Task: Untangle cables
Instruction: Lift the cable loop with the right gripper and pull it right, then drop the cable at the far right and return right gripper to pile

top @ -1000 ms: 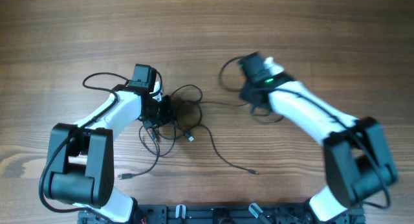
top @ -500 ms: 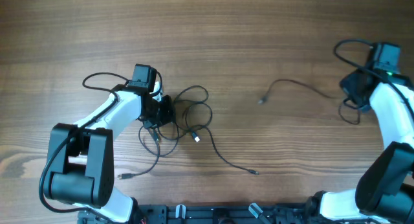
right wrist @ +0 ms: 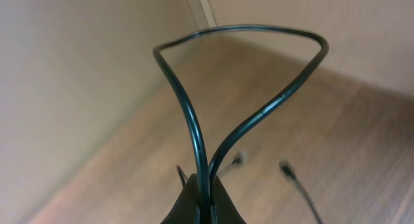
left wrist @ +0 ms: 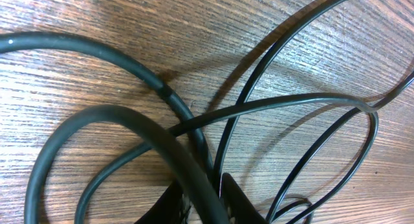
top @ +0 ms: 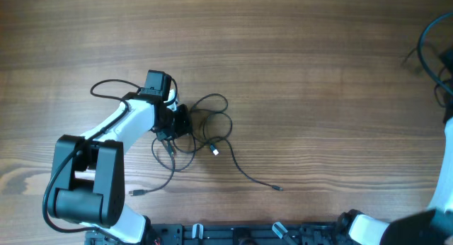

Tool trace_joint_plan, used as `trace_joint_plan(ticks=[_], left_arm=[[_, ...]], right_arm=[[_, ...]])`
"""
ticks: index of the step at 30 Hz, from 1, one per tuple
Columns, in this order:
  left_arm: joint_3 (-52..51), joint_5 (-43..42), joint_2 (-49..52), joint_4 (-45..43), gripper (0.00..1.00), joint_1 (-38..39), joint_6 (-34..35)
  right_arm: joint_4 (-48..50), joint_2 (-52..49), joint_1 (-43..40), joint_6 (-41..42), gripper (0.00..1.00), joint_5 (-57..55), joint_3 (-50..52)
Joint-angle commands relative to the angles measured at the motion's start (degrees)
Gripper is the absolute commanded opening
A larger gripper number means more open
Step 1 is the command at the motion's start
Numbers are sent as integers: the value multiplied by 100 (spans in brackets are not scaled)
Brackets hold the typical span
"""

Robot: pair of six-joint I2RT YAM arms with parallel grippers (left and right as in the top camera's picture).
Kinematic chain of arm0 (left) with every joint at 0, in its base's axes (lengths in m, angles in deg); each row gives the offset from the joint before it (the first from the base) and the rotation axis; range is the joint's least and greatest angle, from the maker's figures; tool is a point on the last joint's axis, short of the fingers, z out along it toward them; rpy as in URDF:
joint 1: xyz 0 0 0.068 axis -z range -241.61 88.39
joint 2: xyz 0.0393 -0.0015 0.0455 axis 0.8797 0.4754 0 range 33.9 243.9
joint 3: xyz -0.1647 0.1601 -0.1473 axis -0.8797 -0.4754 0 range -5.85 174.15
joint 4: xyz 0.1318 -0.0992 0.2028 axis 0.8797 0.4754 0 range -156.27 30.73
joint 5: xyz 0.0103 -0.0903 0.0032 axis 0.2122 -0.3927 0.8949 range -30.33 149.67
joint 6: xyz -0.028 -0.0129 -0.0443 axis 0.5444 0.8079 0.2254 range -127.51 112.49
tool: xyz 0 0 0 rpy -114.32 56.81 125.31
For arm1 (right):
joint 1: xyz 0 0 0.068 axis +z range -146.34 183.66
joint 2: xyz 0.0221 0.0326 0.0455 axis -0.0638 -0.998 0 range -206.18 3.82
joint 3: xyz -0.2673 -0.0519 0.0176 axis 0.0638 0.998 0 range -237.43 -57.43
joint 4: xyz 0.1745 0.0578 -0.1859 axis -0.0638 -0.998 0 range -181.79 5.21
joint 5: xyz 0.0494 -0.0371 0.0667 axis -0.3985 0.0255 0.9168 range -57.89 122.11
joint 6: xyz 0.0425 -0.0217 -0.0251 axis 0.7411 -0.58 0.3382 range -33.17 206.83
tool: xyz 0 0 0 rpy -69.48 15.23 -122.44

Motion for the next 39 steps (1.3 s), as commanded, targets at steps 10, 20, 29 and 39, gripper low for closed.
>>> trace_joint_plan(ticks=[10, 20, 29, 39], left_arm=[[-50, 236, 70, 22, 18, 15, -109], [-50, -1338, 70, -962, 4, 48, -116], [-50, -1233, 70, -804, 36, 640, -1434], [-50, -15, 70, -249, 35, 319, -813]], right_arm=[[-772, -1563, 20, -122, 89, 839, -17], [-942, -1563, 654, -131, 100, 2570, 203], [-1425, -1563, 3036, -942, 100, 2728, 577], [-1515, -1563, 5825, -68, 100, 2406, 586]])
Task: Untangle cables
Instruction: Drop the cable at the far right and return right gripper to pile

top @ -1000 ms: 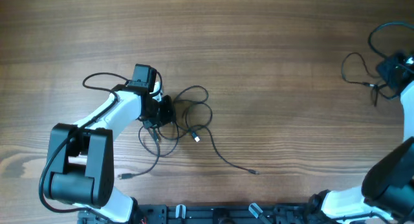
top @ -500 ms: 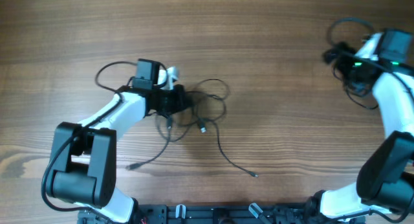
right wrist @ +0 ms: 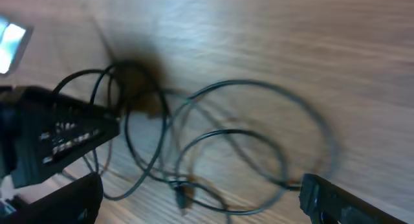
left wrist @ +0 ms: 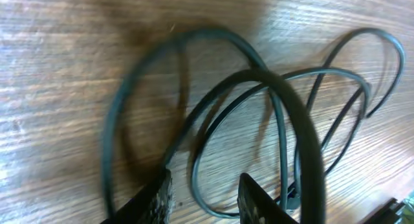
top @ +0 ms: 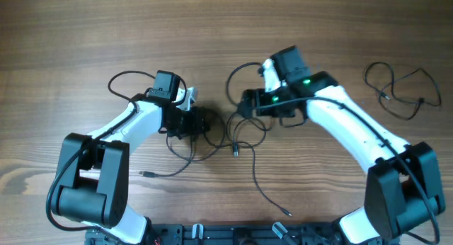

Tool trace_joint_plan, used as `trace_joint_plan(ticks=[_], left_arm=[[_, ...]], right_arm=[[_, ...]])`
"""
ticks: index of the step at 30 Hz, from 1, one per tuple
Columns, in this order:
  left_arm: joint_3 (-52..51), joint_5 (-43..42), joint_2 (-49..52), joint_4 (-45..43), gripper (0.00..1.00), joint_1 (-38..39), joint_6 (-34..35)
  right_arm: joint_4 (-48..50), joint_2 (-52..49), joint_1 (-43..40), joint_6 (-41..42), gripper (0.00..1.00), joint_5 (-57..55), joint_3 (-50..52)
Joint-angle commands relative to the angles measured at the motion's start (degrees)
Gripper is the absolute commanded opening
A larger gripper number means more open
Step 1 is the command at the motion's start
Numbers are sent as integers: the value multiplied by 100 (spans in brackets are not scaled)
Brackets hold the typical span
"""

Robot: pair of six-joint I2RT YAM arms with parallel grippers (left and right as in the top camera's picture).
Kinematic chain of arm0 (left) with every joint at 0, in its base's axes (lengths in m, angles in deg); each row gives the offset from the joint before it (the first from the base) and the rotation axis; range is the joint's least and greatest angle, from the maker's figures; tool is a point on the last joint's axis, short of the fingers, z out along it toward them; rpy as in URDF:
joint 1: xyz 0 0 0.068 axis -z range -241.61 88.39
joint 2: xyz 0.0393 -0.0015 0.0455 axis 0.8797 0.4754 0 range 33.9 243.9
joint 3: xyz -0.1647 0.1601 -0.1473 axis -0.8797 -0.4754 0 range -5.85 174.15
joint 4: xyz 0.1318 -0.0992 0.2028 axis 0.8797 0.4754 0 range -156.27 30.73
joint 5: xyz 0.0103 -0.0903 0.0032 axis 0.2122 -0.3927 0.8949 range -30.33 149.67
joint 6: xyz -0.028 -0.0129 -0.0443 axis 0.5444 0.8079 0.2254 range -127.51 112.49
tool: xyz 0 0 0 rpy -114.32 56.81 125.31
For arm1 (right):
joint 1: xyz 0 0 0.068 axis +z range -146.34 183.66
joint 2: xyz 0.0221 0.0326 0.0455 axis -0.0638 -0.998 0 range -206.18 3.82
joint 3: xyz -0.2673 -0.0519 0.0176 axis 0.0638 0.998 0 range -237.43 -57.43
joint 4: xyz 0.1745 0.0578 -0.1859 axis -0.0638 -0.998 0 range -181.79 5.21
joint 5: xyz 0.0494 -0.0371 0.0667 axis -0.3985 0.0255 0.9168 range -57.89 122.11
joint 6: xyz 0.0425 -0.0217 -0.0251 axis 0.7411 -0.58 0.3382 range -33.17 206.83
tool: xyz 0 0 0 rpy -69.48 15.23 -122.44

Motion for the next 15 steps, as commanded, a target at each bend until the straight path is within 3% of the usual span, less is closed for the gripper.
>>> trace_joint_plan(ticks=[1, 3, 5, 9, 15], left_arm=[[4, 1392, 44, 321, 35, -20, 748], [4, 2579, 44, 688, 43, -20, 1569], [4, 2981, 44, 881, 43, -22, 1989], [4, 3073, 44, 890, 42, -22, 2568], [4, 3071, 44, 850, 47, -20, 2564]], right_arm=[[146, -85, 553, 385, 100, -439, 74], [144, -85, 844, 389, 96, -763, 74], [168, -85, 1045, 577, 90, -905, 74], [208, -168, 1145, 887, 84, -1067, 76], [601, -1075, 1169, 1296, 86, -1084, 76]])
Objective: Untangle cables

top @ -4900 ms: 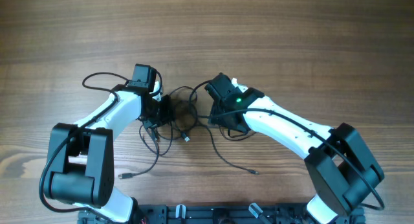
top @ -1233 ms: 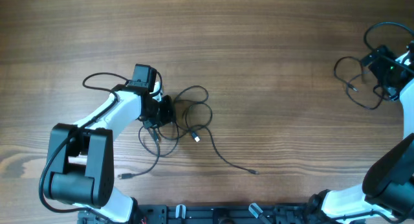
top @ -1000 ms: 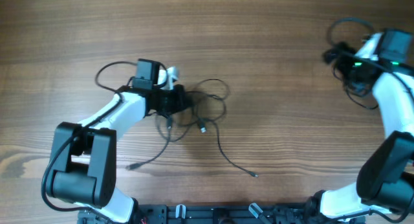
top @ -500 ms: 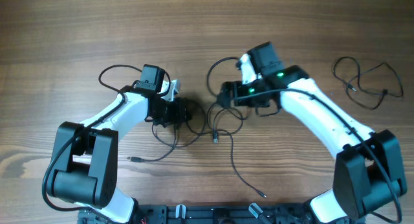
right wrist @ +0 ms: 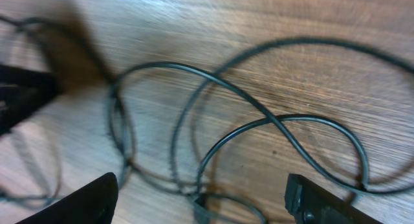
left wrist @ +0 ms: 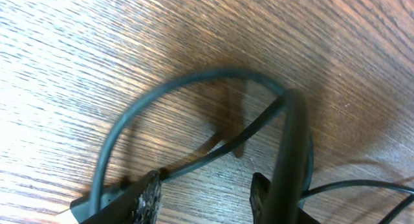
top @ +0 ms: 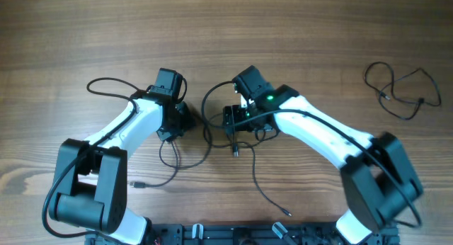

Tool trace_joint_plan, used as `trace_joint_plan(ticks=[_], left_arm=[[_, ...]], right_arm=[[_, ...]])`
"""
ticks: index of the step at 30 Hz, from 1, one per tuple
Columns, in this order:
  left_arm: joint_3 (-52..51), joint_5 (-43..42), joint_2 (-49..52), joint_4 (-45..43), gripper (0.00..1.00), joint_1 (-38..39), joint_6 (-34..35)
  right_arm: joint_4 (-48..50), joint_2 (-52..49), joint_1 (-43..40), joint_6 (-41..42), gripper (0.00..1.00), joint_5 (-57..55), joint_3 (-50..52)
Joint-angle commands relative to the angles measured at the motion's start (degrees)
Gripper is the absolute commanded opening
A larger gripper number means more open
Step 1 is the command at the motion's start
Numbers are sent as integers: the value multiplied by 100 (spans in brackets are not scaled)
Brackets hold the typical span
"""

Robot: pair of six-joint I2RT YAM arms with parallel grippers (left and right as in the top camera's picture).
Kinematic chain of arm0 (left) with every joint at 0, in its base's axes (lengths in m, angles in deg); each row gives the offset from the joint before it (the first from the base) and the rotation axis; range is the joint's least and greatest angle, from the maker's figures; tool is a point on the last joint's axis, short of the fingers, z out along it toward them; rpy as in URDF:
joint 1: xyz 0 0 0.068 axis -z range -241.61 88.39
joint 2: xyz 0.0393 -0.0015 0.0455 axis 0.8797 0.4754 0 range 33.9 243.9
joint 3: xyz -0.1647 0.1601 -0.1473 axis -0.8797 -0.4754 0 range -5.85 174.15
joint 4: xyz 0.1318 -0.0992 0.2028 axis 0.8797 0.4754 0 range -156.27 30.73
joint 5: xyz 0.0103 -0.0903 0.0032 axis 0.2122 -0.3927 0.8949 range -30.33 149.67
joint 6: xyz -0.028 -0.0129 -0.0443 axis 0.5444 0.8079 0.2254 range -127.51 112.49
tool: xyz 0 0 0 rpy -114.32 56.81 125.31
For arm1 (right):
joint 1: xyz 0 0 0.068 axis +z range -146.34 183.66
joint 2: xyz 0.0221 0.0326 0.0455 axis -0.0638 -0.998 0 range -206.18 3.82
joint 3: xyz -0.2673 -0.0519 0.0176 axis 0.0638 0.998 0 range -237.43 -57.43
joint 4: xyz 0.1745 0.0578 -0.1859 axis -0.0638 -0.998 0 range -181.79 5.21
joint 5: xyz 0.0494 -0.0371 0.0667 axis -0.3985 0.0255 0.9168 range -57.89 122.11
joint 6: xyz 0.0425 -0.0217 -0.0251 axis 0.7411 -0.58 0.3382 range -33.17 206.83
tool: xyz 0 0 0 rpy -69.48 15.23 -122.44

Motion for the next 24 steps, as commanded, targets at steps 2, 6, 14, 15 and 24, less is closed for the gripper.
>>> trace_joint_plan(ticks=[2, 6, 14, 15, 24], left_arm=[[-238, 890, 210, 109, 48, -118, 76], [-238, 870, 210, 107, 48, -118, 79], [-238, 870, 210, 109, 48, -118, 76], [-238, 870, 210, 109, 48, -118, 76], [-238, 872, 210, 63, 48, -118, 74]], right_arm=[[859, -595, 28, 400, 86, -133, 59], [1405, -629, 28, 903, 86, -162, 59], [1517, -636, 22, 1652, 84, -979, 59], [1698, -636, 2, 1598, 84, -1705, 59], [2024, -636, -149, 863, 87, -1220, 57]])
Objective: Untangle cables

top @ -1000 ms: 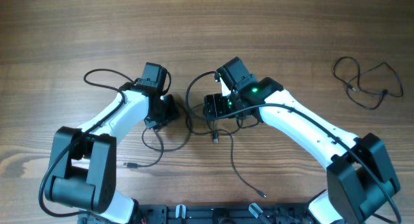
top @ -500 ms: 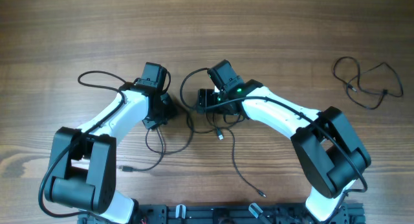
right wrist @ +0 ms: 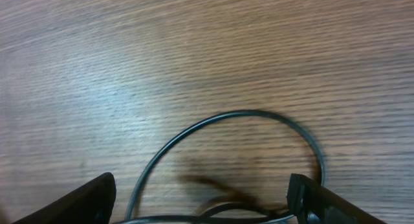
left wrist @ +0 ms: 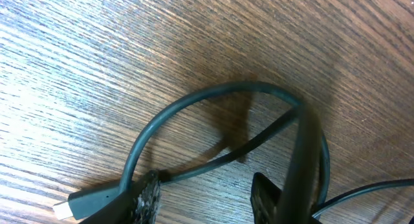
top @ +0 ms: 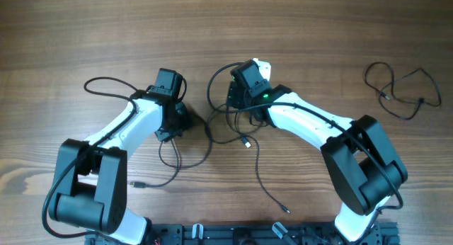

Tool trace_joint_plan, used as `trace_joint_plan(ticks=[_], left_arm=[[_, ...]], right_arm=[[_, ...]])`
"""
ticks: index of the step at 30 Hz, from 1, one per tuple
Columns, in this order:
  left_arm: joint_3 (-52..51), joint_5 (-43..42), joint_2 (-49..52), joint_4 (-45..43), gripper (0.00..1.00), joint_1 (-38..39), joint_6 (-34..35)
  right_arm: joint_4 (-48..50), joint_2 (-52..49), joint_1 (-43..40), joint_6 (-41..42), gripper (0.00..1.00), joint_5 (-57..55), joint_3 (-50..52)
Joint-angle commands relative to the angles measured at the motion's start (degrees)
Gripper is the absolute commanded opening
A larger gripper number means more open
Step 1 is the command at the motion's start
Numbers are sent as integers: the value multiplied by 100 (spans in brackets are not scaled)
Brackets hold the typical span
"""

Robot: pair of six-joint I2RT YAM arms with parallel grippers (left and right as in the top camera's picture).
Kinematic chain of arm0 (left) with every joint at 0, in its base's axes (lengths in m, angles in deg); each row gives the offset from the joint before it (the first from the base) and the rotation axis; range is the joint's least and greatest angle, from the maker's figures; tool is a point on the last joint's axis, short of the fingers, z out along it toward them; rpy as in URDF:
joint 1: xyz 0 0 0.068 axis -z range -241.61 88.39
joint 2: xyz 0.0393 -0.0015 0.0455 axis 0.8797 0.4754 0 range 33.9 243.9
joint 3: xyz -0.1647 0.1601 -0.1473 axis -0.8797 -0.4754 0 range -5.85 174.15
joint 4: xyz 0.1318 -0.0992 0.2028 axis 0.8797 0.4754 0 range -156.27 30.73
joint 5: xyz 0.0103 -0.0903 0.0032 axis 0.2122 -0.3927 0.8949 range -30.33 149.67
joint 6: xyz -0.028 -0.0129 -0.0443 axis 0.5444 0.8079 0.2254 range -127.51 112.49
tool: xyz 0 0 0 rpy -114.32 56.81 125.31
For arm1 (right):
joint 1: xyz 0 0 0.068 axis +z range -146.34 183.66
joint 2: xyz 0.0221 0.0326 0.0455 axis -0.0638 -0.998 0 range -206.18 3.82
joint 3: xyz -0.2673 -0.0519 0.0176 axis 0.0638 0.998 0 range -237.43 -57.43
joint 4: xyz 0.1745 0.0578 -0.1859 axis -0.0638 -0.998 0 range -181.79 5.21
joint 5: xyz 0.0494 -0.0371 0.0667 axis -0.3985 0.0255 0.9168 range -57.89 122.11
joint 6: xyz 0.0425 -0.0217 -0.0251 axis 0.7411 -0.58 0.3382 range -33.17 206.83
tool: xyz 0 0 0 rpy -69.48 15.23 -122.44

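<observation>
Black cables lie in a loose tangle (top: 233,124) at mid-table, with one loop (top: 218,76) reaching toward the far side. My left gripper (top: 174,122) sits low at the tangle's left edge. In the left wrist view this gripper (left wrist: 207,199) is open; a thin cable (left wrist: 226,156) runs across between its fingers and a connector (left wrist: 90,201) lies beside the left finger. My right gripper (top: 238,96) is over the tangle's upper part. It (right wrist: 197,204) is wide open, with a cable loop (right wrist: 239,114) curving on the wood between its fingers.
A separate black cable (top: 400,89) lies in a loose heap at the far right. Another loop (top: 106,84) trails off behind the left arm, and loose plug ends lie near the front edge (top: 134,183) (top: 286,210).
My right gripper has moved from the middle of the tangle toward the table's far side and stays wide open. The cable loops around it have shifted. The left gripper has barely moved.
First my left gripper was closed on cable in the tangle, and my right gripper held a cable loop up off the far right. Then that cable lay alone at the far right, with both grippers open at the tangle. Both have stayed open there since.
</observation>
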Motion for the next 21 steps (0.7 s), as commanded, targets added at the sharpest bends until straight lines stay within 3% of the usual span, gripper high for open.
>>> trace_joint_plan(ticks=[1, 4, 7, 13, 21], left_arm=[[-238, 584, 219, 44, 47, -118, 28], [-238, 584, 219, 52, 47, -118, 28], [-238, 584, 219, 46, 47, -118, 28], [-238, 586, 219, 46, 47, -118, 28], [-238, 586, 219, 44, 47, -118, 28]], right_arm=[[289, -107, 9, -105, 87, 1174, -7], [214, -107, 13, -39, 86, 1600, -7], [-13, -107, 50, 553, 99, 1622, -7], [140, -107, 72, 1154, 98, 2081, -7], [605, -107, 72, 960, 96, 2581, -7]])
